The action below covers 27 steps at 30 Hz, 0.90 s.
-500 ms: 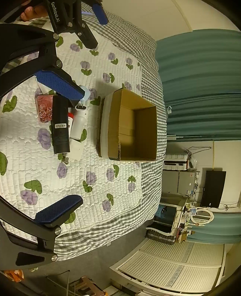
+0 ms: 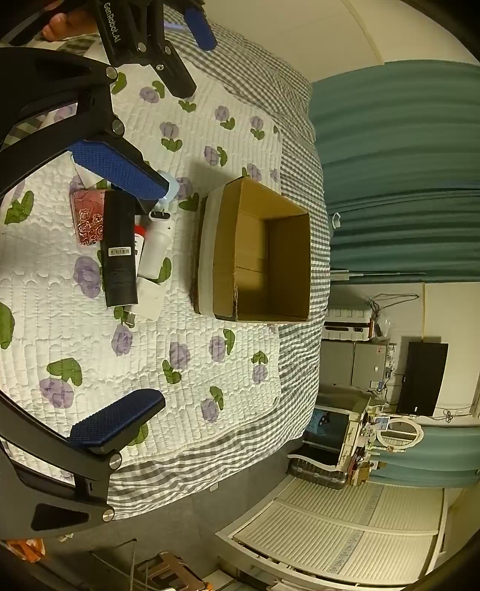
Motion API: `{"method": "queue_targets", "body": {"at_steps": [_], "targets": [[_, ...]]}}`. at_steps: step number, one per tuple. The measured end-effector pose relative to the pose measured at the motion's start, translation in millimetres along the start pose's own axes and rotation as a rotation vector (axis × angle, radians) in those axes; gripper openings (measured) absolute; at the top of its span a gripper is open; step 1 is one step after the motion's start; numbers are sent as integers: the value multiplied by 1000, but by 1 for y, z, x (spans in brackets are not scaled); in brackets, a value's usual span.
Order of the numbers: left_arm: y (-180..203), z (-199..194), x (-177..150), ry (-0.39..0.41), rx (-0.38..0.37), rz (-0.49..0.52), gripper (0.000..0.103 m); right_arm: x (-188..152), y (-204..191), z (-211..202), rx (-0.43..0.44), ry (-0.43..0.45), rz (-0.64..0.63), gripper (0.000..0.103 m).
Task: Organize rigid objects
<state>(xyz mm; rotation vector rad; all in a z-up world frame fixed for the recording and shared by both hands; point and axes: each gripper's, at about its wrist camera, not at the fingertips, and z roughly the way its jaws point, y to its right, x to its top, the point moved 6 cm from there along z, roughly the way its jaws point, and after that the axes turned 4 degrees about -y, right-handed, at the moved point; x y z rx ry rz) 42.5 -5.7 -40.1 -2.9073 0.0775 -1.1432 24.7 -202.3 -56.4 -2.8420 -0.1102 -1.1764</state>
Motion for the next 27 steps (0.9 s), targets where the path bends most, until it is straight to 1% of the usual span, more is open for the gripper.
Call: {"method": "queue_targets", "body": {"at_steps": [4, 11, 27], "targets": [[-3, -1, -1, 1, -11, -6, 103, -1, -1, -2, 1, 7, -3, 103], [-5, 1, -2, -2, -7, -18, 103, 3, -3, -4, 0, 6, -9, 103], [-4, 5, -7, -19, -2, -18, 103, 1, -2, -4, 5, 2, -11, 103]]}}
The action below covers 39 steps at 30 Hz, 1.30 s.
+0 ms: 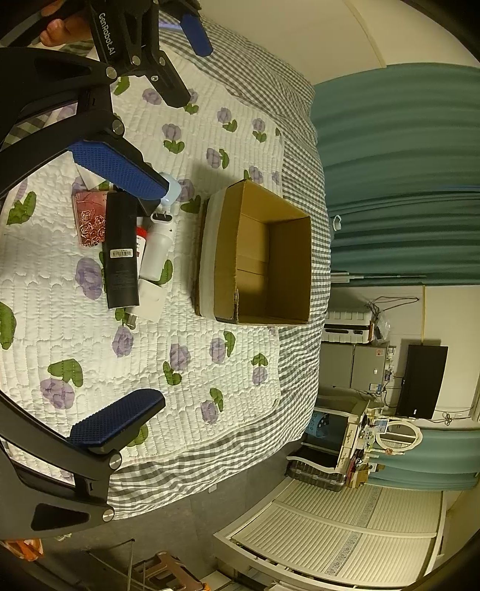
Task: Organize rigid objects
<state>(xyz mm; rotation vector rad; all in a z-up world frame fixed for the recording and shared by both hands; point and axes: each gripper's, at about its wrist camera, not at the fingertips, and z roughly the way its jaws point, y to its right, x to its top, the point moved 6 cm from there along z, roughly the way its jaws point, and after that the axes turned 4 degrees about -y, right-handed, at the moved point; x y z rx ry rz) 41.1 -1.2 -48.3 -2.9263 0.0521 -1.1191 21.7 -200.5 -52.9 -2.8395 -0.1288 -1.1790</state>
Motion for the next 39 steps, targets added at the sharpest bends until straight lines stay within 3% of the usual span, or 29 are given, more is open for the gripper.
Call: {"method": "queue_targets", "body": {"at_steps": [39], "targets": [[4, 0, -3, 2, -6, -2, 103, -5, -4, -1, -1, -5, -7, 103]]}}
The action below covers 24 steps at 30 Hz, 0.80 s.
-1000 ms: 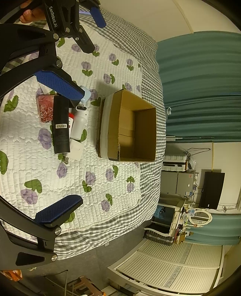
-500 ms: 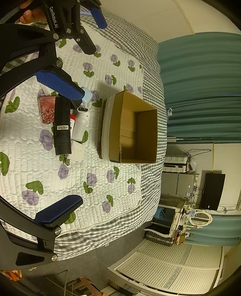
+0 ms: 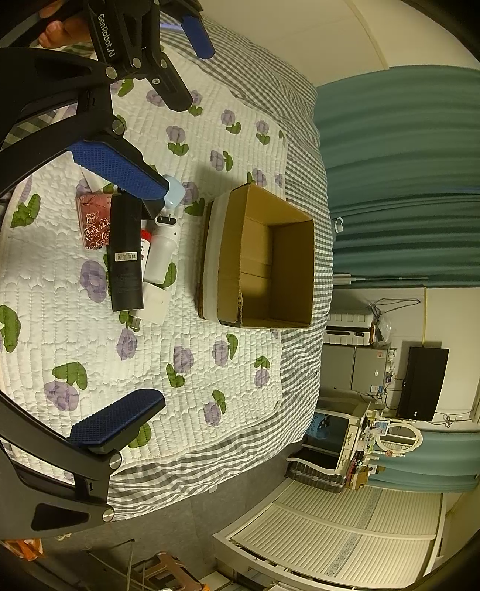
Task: Organize rigid objects
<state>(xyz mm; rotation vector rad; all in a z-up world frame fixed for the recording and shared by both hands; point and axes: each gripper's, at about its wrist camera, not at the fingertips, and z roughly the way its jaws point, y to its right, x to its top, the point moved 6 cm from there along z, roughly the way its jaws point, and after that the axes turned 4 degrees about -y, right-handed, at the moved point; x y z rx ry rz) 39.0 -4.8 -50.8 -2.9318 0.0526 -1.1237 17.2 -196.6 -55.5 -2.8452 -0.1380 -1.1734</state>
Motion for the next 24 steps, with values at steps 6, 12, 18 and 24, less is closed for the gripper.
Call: {"method": "queue_targets", "body": {"at_steps": [6, 12, 18, 24], "targets": [[0, -6, 2, 8, -8, 0, 103, 1, -2, -2, -2, 4, -2, 103], [1, -11, 3, 19, -17, 1, 103, 3, -1, -8, -1, 14, -5, 103], [1, -13, 0, 17, -19, 7, 103, 1, -1, -12, -2, 20, -8, 103], [-6, 18, -32, -90, -19, 17, 103, -17, -7, 3, 18, -28, -27, 103]]}}
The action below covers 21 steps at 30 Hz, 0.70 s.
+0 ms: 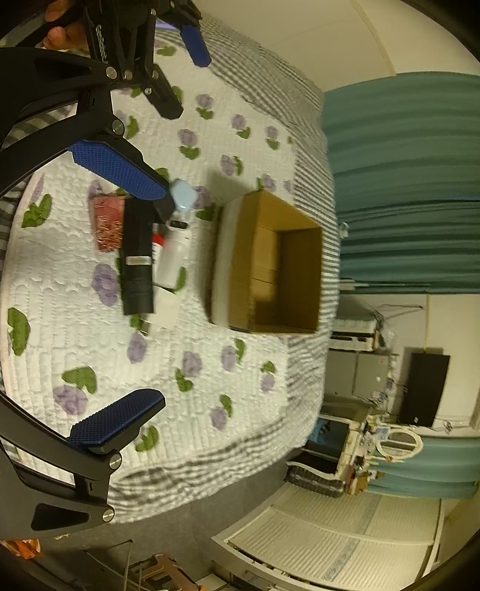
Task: Organize rigid objects
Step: 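Grasp the white wall charger with the left tool while the right tool grasps the pink card case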
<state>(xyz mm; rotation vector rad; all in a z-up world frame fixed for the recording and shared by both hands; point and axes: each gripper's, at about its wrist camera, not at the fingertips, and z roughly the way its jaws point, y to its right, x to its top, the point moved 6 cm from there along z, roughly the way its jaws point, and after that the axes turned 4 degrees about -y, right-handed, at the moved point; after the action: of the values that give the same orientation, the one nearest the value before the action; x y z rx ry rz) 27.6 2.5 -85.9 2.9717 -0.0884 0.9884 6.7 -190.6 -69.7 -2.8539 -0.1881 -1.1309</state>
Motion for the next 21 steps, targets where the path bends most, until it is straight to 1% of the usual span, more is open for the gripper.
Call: {"method": "queue_targets", "body": {"at_steps": [2, 6, 8, 13, 15, 18, 19, 20, 21], "targets": [[1, 16, -15, -56, -8, 10, 102, -9, -3, 11, 6, -32, -8, 103], [13, 44, -44, -161, -46, 64, 101, -23, -7, 31, 12, -87, -18, 103], [21, 55, -54, -193, -67, 89, 100, -28, -8, 40, 13, -104, -22, 103], [32, 75, -63, -245, -109, 130, 100, -37, -9, 56, 14, -142, -32, 103], [35, 83, -64, -257, -124, 140, 100, -39, -9, 62, 13, -156, -33, 103], [37, 94, -68, -296, -158, 140, 99, -43, -9, 70, 11, -180, -34, 103], [37, 97, -69, -305, -170, 138, 97, -44, -9, 72, 10, -187, -37, 103], [38, 99, -72, -313, -188, 136, 92, -45, -10, 75, 8, -196, -40, 103], [38, 100, -72, -322, -194, 136, 83, -45, -11, 77, 7, -202, -42, 103]]}}
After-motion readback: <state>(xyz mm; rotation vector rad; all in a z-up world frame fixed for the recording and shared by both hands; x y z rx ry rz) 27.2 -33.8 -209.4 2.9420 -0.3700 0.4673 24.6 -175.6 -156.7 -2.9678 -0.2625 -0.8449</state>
